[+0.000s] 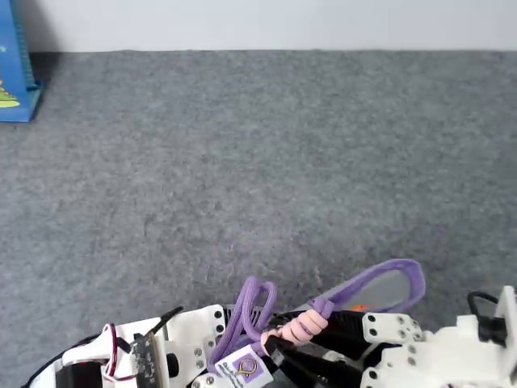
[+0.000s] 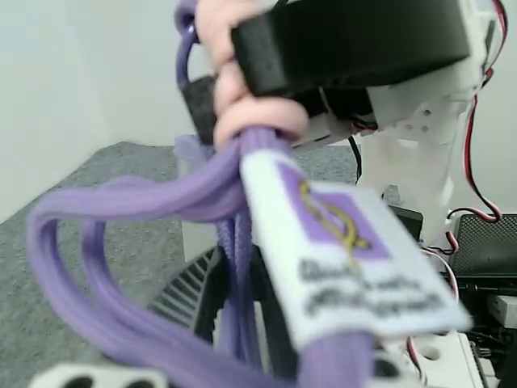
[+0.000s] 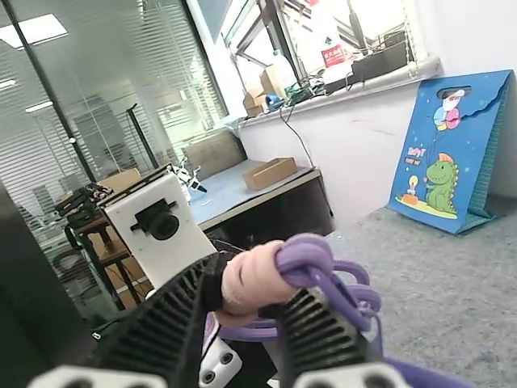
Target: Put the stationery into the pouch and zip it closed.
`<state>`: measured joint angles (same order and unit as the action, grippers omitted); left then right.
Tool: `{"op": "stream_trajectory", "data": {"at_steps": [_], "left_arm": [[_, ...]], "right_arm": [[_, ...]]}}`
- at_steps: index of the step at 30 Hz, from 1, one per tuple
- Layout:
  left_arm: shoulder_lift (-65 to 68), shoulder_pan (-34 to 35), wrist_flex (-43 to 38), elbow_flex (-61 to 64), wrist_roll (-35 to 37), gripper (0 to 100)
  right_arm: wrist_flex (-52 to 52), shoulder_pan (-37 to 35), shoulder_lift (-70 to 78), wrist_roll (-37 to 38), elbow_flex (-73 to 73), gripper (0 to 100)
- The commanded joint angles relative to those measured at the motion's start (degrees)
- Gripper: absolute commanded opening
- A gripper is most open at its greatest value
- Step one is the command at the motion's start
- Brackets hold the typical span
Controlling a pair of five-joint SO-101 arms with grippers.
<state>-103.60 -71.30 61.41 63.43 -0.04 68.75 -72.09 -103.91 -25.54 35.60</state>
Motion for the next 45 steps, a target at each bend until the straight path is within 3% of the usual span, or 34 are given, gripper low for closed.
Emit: {"op": "stream_trajectory", "data": {"at_steps": [1,7,14,22,28,37,45], "left_arm": [[-0.6,-1.0,0.6,-1.8,-1.1,1],[-0.6,0.0,6.8,-4.9,-0.8,1],[-0.7,13.5,10.9,-8.1,2.4,1],[-0.7,13.5,12.0,-8.1,2.5,1],[-0.7,13.5,12.0,-8.1,2.6,1],[-0.7,13.5,12.1,-8.2,2.6,1],[-0.7,13.7,12.6,-9.4,2.7,1]], "right_arm": [[0.2,0.1,0.1,1.1,-3.3,0.8],[0.1,3.3,0.1,4.2,-3.3,0.8],[-0.1,13.5,0.2,5.5,-3.3,0.8],[-1.9,30.2,1.5,8.0,-0.4,0.8],[-9.5,43.8,2.3,8.1,8.5,0.8],[-11.6,57.1,2.5,11.8,11.8,0.8],[-17.4,70.5,2.0,21.1,22.6,0.8]]}}
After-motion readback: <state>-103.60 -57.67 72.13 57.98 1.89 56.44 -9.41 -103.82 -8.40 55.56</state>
